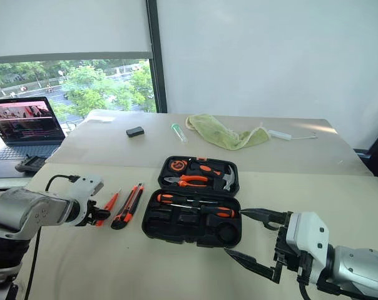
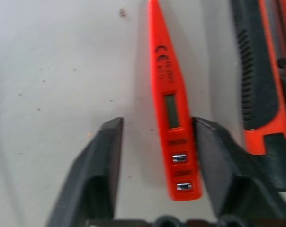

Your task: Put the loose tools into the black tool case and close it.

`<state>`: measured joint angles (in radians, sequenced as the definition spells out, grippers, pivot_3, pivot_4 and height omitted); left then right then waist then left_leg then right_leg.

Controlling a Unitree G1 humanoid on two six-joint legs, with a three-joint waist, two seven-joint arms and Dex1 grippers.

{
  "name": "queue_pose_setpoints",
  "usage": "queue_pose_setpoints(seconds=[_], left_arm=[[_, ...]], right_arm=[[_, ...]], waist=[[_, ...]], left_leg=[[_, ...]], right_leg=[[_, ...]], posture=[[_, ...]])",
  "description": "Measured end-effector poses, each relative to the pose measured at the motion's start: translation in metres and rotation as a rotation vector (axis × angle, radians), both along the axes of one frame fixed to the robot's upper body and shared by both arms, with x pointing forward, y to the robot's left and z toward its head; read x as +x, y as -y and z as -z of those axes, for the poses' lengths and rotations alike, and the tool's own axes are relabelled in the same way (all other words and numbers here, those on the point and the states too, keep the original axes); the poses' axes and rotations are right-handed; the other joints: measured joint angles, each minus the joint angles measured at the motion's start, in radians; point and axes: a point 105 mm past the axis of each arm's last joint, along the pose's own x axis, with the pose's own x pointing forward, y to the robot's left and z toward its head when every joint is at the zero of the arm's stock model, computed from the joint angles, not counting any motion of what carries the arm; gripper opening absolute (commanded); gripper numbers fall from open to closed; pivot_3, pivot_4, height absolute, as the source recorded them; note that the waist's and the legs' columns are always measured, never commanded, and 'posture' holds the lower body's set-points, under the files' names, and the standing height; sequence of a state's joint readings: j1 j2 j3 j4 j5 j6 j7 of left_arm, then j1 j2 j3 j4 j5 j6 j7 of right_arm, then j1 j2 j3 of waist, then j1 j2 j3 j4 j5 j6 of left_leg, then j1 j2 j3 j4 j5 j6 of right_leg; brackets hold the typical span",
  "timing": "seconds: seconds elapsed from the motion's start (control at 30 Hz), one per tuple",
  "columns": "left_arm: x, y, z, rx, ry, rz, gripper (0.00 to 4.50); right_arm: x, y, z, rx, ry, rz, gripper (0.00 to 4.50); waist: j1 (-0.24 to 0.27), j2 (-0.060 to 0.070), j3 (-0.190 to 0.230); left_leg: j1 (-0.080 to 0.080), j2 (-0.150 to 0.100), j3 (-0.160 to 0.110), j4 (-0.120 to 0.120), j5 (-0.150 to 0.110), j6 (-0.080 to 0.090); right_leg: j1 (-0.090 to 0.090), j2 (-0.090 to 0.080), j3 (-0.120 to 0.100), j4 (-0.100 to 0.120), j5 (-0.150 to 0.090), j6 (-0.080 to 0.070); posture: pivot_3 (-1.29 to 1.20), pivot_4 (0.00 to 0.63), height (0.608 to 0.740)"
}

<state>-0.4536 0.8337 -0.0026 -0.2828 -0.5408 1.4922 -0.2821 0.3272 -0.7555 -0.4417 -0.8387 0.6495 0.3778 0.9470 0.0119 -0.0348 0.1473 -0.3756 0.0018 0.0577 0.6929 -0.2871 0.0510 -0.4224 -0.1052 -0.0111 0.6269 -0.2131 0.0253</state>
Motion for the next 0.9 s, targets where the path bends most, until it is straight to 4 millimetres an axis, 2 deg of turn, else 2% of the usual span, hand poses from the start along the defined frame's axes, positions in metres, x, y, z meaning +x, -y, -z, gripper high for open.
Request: queue_pose_setpoints(seconds=[0.07,0.17,0.23,0.33,0.4,0.47,0.57,0.7,0.9], left_arm=[[0.000,0.001,0.000,-0.023,0.027,0.014,0.43],[0.005,-0.005,-0.001,-0.144,0.082,-0.004,0.42],[0.013,0.004,-0.018,-0.338,0.158,0.059,0.42],[0.014,0.031,-0.063,-0.543,0.236,0.308,0.42],[0.006,0.047,-0.091,-0.540,0.250,0.513,0.42],[-0.002,0.072,-0.102,-0.466,0.233,0.773,0.42],[-0.006,0.096,-0.085,-0.358,0.168,0.986,0.42],[0.012,0.126,-0.055,-0.182,0.111,1.182,0.42],[0.030,0.147,-0.042,0.007,0.125,1.340,0.42]], right_arm=[[0.000,0.000,0.000,-0.001,0.002,0.003,4.50],[0.000,0.000,0.001,-0.006,0.003,0.013,4.50],[-0.001,0.000,0.001,-0.010,0.002,0.021,4.50],[-0.003,-0.002,0.002,-0.007,0.002,0.035,4.50],[-0.004,-0.003,0.003,-0.001,0.006,0.044,4.50],[-0.004,-0.002,0.004,-0.004,0.010,0.068,4.50],[-0.007,-0.002,0.005,-0.002,0.002,0.084,4.50],[-0.011,-0.001,0.008,-0.014,-0.006,0.108,4.50],[-0.017,0.003,0.009,-0.028,-0.014,0.155,4.50]], waist=[[0.000,0.000,0.000],[0.002,0.001,0.000],[0.005,0.000,0.001],[0.016,-0.004,0.002],[0.016,-0.004,0.002],[0.017,-0.001,0.001],[0.018,0.000,0.002],[0.027,0.000,0.002],[0.020,-0.001,0.002]], left_leg=[[0.000,0.000,0.000,0.000,0.000,0.000],[-0.001,0.000,0.000,0.000,0.000,0.000],[-0.006,0.000,-0.001,0.002,0.001,0.000],[-0.011,-0.002,-0.003,0.003,0.001,0.000],[-0.011,-0.003,-0.002,0.003,0.001,-0.001],[-0.009,-0.004,0.001,0.003,0.001,-0.002],[-0.010,-0.004,0.002,0.003,-0.003,0.006],[-0.013,-0.004,0.002,0.008,-0.003,0.008],[-0.014,-0.004,0.002,0.011,-0.005,0.011]], right_leg=[[0.000,0.000,0.000,0.000,0.000,-0.001],[-0.001,0.000,-0.001,0.000,0.000,-0.001],[-0.003,0.000,-0.004,0.000,0.000,-0.001],[-0.005,0.007,-0.009,-0.001,0.000,0.000],[-0.005,0.007,-0.008,-0.003,0.000,0.000],[-0.002,0.007,-0.005,-0.006,-0.001,0.001],[-0.001,0.009,-0.003,-0.010,0.001,0.003],[-0.001,0.014,-0.003,-0.013,0.003,0.005],[-0.001,0.014,-0.001,-0.013,0.004,0.009]], posture=[[0.00,0.150,0.740],[0.00,0.150,0.740],[0.00,0.150,0.740],[0.00,0.150,0.740],[0.00,0.150,0.740],[0.00,0.150,0.740],[0.00,0.150,0.740],[0.00,0.150,0.740],[0.00,0.150,0.740]])
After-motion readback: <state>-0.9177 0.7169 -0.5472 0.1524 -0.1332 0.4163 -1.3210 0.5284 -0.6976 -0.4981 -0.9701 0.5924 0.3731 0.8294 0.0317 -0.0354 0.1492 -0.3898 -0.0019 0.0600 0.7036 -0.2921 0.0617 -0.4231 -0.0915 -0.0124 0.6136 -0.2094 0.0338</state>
